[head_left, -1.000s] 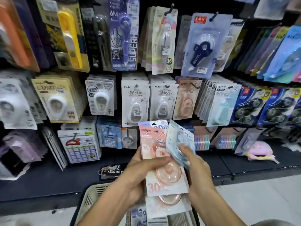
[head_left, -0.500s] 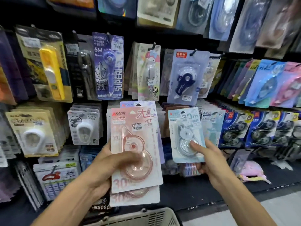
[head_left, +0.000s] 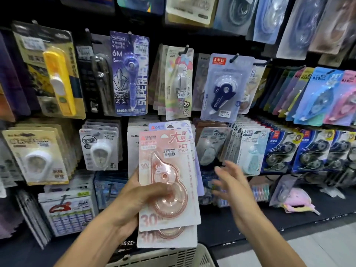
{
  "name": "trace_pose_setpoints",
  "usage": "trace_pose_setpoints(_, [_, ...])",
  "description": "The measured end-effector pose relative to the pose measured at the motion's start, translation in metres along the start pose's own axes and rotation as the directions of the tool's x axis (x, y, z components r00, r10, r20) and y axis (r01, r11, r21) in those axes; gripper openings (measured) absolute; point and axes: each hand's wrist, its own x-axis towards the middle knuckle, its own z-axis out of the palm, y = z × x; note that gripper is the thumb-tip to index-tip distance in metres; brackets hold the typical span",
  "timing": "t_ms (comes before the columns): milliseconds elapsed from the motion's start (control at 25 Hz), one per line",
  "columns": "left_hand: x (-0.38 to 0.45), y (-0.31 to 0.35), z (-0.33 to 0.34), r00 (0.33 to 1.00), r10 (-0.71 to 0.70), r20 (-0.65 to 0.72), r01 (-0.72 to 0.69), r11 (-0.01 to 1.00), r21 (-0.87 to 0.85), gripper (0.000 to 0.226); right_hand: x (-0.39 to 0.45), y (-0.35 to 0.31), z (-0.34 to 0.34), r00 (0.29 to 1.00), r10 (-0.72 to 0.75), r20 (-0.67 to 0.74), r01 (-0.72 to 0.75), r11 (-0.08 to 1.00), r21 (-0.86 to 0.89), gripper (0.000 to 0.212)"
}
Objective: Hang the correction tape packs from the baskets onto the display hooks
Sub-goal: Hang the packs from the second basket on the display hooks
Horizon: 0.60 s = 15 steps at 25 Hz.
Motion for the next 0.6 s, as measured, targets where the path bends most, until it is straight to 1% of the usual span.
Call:
trace_pose_setpoints(40, [0.0,0.0,0.001,1.0,-0.021,0.009,0.021,1.0,0.016,0.088,-0.006,0.003,0.008,0.985,0.012,0.17,-0.021,0.999,0.05,0.044])
trace_pose_setpoints(80, [-0.001,-0.001,0.0,0.998,-0.051,0.024,0.05,0.998,0.03,0.086,-0.012,0.005,0.015,0.951,0.036,0.308,-0.062,0.995,0.074,0.039])
trace_pose_setpoints(120, [-0.002,0.0,0.0,0.996,-0.081,0.04,0.079,0.996,0.044,0.084,-0.015,0.006,0.019,0.924,0.051,0.378,-0.084,0.994,0.071,0.034])
trace_pose_setpoints(160, [-0.002,0.0,0.0,0.993,-0.104,0.051,0.101,0.993,0.06,0.084,-0.015,0.006,0.019,0.924,0.054,0.378,-0.08,0.995,0.053,0.029])
trace_pose_setpoints(200, [-0.003,0.0,0.0,0.992,-0.115,0.049,0.111,0.991,0.079,0.084,-0.013,0.007,0.018,0.947,0.042,0.317,-0.061,0.997,0.052,0.025])
trace_pose_setpoints(280, [-0.003,0.001,0.0,0.995,-0.095,0.001,0.095,0.991,0.099,0.083,-0.001,0.006,0.006,0.997,0.011,0.073,-0.015,0.998,0.058,0.018])
trace_pose_setpoints(320, [-0.003,0.001,-0.001,0.997,-0.071,-0.044,0.074,0.993,0.091,0.079,0.006,0.004,-0.003,0.999,0.005,-0.045,-0.003,0.998,0.058,0.018])
trace_pose_setpoints(360, [-0.002,0.002,-0.003,0.995,-0.046,-0.092,0.053,0.996,0.077,0.074,0.014,0.001,-0.014,0.992,0.004,-0.128,0.001,0.999,0.038,0.019])
trace_pose_setpoints(480, [0.0,0.007,-0.009,0.984,0.001,-0.179,0.003,1.0,0.019,0.065,0.028,-0.006,-0.043,0.964,-0.024,-0.264,0.011,0.999,-0.052,0.03])
trace_pose_setpoints(560, [0.0,0.009,-0.01,0.981,0.013,-0.194,-0.015,1.0,-0.006,0.063,0.038,-0.006,-0.052,0.93,-0.081,-0.359,0.054,0.995,-0.086,0.038])
trace_pose_setpoints(600, [-0.001,0.009,-0.009,0.981,0.02,-0.193,-0.022,1.0,-0.007,0.062,0.04,-0.005,-0.051,0.914,-0.124,-0.385,0.082,0.989,-0.123,0.041])
